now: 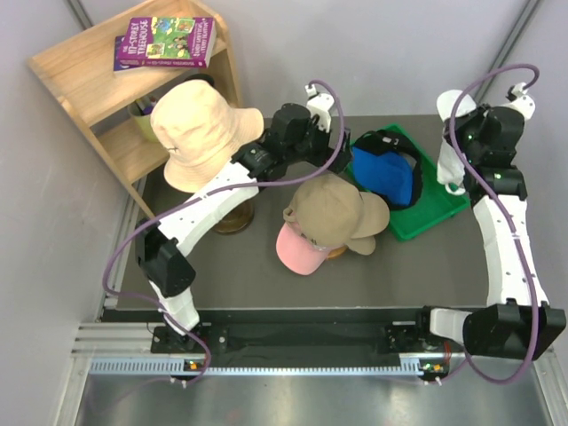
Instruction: Stack the hats
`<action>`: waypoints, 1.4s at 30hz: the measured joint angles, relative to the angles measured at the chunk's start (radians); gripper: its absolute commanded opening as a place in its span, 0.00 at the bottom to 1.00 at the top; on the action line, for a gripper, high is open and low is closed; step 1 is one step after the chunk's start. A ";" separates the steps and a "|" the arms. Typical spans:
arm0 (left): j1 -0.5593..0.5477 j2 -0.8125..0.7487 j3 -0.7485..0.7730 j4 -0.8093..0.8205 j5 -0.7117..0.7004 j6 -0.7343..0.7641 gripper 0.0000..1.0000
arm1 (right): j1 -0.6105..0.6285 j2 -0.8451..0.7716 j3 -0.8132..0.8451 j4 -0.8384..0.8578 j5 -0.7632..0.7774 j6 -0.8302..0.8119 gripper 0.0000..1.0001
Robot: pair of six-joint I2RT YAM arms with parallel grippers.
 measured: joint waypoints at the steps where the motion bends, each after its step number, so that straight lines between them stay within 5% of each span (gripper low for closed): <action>1: -0.005 -0.006 0.000 0.008 0.004 -0.015 0.99 | 0.008 -0.011 0.000 -0.009 0.006 0.015 0.00; 14: -0.059 -0.137 -0.139 0.250 0.072 -0.189 0.99 | 0.385 -0.109 0.000 -0.034 0.098 0.377 0.00; 31: -0.101 -0.150 -0.218 0.358 0.149 -0.315 0.98 | 0.604 -0.129 0.000 -0.035 0.257 0.555 0.00; 34: -0.109 -0.150 -0.218 0.364 0.150 -0.312 0.82 | 0.615 -0.129 0.000 -0.035 0.261 0.566 0.00; 35: -0.109 -0.150 -0.218 0.364 0.150 -0.307 0.63 | 0.617 -0.129 0.000 -0.035 0.261 0.569 0.00; 38: -0.109 -0.150 -0.218 0.365 0.145 -0.273 0.30 | 0.621 -0.137 0.000 -0.035 0.262 0.578 0.00; 39: -0.109 -0.150 -0.217 0.365 0.145 -0.257 0.08 | 0.621 -0.145 -0.001 -0.035 0.262 0.580 0.00; 40: -0.109 -0.150 -0.216 0.364 0.143 -0.245 0.00 | 0.621 -0.153 -0.002 -0.035 0.262 0.581 0.00; 42: -0.109 -0.146 -0.198 0.357 0.151 -0.205 0.00 | 0.622 -0.172 -0.010 -0.032 0.261 0.582 0.01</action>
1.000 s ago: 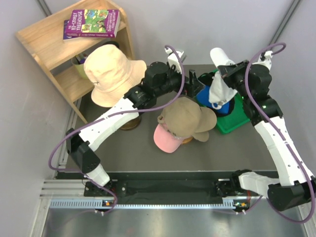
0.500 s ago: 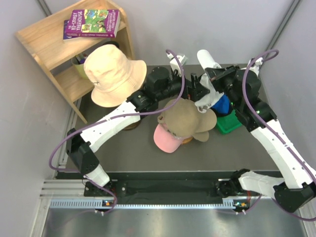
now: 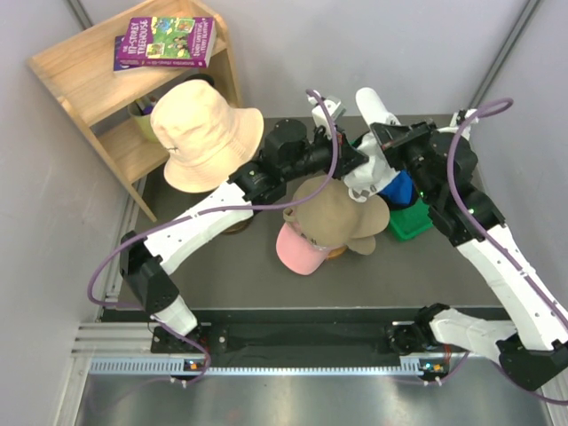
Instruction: Stack the hats
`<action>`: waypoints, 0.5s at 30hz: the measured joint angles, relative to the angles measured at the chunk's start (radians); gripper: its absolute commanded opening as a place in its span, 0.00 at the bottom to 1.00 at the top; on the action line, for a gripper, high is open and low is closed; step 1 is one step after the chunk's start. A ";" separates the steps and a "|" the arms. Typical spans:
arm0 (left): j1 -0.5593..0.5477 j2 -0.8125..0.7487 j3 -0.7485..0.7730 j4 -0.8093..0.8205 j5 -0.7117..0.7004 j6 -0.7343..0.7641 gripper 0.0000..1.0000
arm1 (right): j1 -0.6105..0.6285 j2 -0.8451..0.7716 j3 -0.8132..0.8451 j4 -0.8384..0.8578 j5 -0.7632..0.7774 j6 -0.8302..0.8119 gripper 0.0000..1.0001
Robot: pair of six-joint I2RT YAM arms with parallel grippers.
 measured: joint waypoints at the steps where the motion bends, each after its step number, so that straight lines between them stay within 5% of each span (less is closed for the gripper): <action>1: -0.001 0.001 0.012 -0.011 0.009 0.017 0.00 | 0.000 -0.014 -0.013 0.006 0.001 0.003 0.05; 5: 0.001 0.005 0.060 -0.080 0.102 0.091 0.00 | 0.001 -0.081 -0.075 0.046 0.007 -0.010 0.58; 8: 0.011 0.023 0.138 -0.178 0.217 0.127 0.00 | -0.009 -0.134 -0.132 0.068 0.017 -0.078 0.77; 15: 0.037 0.022 0.225 -0.326 0.397 0.127 0.00 | -0.179 -0.185 -0.203 0.109 -0.112 -0.250 0.87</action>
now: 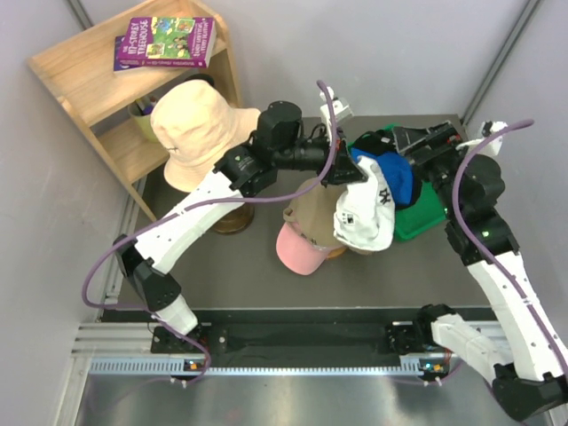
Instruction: Stack the hats
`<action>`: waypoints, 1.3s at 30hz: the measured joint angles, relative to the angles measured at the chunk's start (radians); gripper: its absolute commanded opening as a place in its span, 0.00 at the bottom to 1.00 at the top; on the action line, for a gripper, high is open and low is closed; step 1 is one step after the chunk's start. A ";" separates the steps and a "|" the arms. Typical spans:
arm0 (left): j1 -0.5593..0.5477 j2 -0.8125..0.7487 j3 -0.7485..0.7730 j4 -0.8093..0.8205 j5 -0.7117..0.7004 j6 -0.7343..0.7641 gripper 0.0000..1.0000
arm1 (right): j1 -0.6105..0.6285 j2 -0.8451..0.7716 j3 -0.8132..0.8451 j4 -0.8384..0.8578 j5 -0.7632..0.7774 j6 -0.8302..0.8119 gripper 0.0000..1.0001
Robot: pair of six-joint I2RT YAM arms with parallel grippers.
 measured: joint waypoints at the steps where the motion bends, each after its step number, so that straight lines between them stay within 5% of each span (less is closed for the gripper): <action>1: 0.005 -0.005 -0.005 -0.019 0.015 -0.001 0.00 | -0.044 0.000 -0.013 0.014 -0.041 -0.030 0.88; 8: 0.108 -0.039 -0.045 -0.209 0.061 0.031 0.00 | -0.255 0.020 -0.149 0.154 -0.433 -0.142 0.93; 18: 0.238 -0.071 -0.045 -0.439 -0.012 0.138 0.00 | -0.280 0.135 -0.321 0.385 -0.852 -0.133 0.95; 39: 0.247 -0.073 -0.045 -0.507 -0.146 0.214 0.00 | -0.374 0.223 -0.495 0.475 -1.120 -0.142 0.93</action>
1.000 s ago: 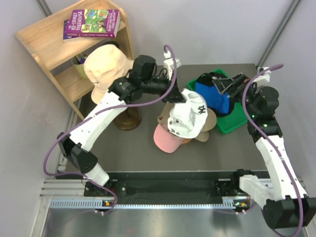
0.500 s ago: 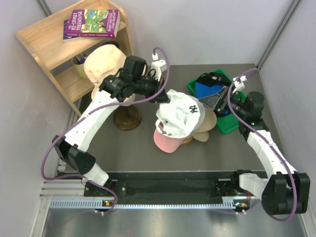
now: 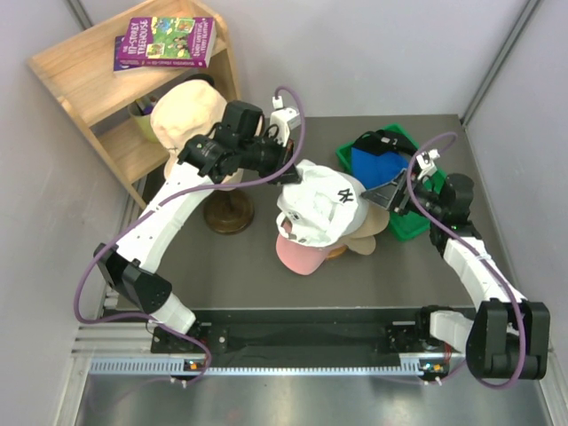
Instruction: Stack the hats
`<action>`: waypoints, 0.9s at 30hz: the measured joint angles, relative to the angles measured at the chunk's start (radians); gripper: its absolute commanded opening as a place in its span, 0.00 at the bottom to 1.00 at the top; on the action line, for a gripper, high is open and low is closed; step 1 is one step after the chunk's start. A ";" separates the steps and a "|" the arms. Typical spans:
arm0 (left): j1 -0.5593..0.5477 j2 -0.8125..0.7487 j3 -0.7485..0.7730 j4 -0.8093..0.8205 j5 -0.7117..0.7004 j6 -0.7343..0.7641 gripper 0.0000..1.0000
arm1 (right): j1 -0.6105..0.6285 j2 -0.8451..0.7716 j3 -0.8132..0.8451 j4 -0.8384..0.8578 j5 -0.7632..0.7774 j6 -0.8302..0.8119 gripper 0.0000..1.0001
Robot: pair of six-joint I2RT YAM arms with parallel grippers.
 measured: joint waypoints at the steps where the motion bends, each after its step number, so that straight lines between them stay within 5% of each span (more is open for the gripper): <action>1: 0.001 0.000 0.000 0.000 0.000 0.001 0.00 | 0.000 0.007 0.000 0.003 -0.015 0.000 0.93; 20: 0.010 0.013 0.000 0.001 -0.020 0.001 0.00 | 0.000 -0.042 0.001 0.053 -0.145 0.092 0.75; 27: 0.017 0.013 0.000 0.004 -0.042 0.000 0.00 | 0.000 -0.046 -0.002 0.145 -0.166 0.188 0.55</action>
